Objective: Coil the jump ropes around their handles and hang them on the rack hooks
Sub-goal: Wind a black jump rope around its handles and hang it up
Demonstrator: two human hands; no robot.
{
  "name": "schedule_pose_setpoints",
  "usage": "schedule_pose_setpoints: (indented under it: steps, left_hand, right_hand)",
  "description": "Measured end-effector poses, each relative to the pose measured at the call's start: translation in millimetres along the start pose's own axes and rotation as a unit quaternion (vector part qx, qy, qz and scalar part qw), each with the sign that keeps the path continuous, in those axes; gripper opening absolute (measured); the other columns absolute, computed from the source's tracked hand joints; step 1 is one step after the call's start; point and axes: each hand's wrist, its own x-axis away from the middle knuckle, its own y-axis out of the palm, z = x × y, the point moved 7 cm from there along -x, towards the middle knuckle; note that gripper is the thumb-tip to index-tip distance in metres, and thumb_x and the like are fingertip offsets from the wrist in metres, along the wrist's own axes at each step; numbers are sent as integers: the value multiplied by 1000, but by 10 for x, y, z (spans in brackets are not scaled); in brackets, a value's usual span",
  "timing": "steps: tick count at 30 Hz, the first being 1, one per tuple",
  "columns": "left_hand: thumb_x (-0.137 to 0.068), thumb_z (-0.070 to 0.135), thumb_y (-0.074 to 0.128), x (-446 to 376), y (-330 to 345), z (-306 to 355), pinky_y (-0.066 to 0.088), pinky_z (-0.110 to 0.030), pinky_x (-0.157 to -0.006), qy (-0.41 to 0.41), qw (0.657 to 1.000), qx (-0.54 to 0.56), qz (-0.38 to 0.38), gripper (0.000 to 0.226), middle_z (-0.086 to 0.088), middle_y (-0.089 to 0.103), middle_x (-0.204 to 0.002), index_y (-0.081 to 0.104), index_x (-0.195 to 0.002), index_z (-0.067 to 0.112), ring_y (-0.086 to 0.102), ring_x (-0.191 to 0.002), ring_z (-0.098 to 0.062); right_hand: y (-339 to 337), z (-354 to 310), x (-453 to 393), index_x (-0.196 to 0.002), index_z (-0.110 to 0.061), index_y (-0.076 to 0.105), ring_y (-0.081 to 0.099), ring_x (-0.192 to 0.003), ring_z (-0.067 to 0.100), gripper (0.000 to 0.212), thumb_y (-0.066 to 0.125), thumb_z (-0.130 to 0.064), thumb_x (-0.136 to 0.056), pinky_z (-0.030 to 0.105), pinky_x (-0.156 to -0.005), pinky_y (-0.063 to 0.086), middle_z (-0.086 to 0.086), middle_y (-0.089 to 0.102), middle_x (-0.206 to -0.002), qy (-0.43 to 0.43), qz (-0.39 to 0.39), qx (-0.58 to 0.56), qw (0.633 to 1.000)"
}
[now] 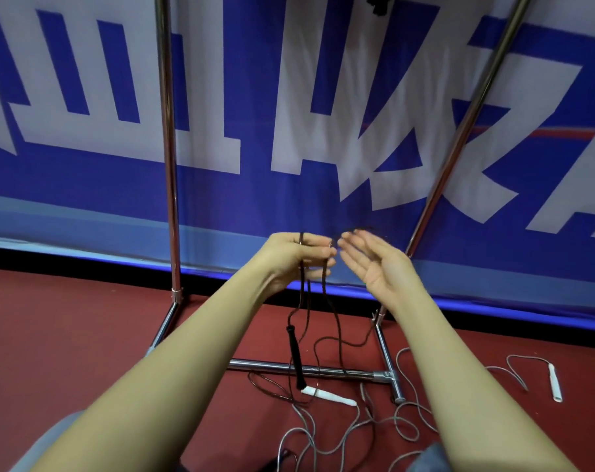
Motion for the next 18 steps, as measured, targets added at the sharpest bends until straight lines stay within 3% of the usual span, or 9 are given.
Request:
schedule_pose_setpoints:
  steps: [2, 6, 9, 11, 14, 18]
  left_hand:
    - [-84, -10, 62, -32, -61, 109, 59, -29, -60, 29, 996, 78, 38, 13, -6, 71, -69, 63, -91, 1, 70, -61, -15]
    - [-86, -11, 59, -77, -210, 286, 60, -28, -59, 85, 977, 166, 103, 11, -7, 71, -65, 62, -89, -1, 70, -60, -15]
    - [-85, -12, 61, -93, -315, 327, 59, -29, -60, 115, 966, 190, 133, 10, -9, 70, -65, 60, -92, -5, 70, -61, -17]
    - [-86, -9, 61, -107, -362, 311, 59, -29, -61, 124, 963, 192, 142, 8, -11, 70, -68, 61, -93, -5, 71, -63, -18]
    - [-97, 9, 54, -134, -377, 233, 60, -28, -61, 89, 975, 152, 132, 10, -12, 69, -84, 62, -96, 2, 72, -68, -20]
    - [-104, 32, 37, -148, -328, 8, 58, -27, -59, -41, 998, -16, 50, 32, -6, 67, -97, 63, -103, 13, 67, -78, -21]
  right_hand:
    - [-1, 166, 25, -115, -2, 59, 70, -96, 24, 27, 45, -21, -100, 34, -73, 58, 11, 73, -99, 75, -25, 114, 990]
    - [92, 391, 150, -107, -10, 64, 69, -98, 21, 30, 43, -30, -101, 36, -85, 53, 8, 73, -102, 166, -132, 252, 944]
    - [151, 417, 202, -105, -15, 67, 68, -87, 16, 16, 53, -18, -97, 28, -81, 53, 1, 71, -93, 150, -178, 347, 908]
    - [133, 406, 173, -97, -16, 69, 67, -79, 14, 12, 59, -10, -93, 30, -80, 53, 0, 69, -83, 113, -159, 418, 887]
    - [143, 310, 111, -92, -12, 67, 68, -72, 17, 13, 56, -5, -94, 40, -76, 58, 4, 64, -79, 73, -111, 334, 933]
    - [195, 101, 41, -97, -10, 65, 69, -70, 18, 16, 50, -3, -96, 37, -67, 60, 4, 64, -75, 17, -78, 199, 977]
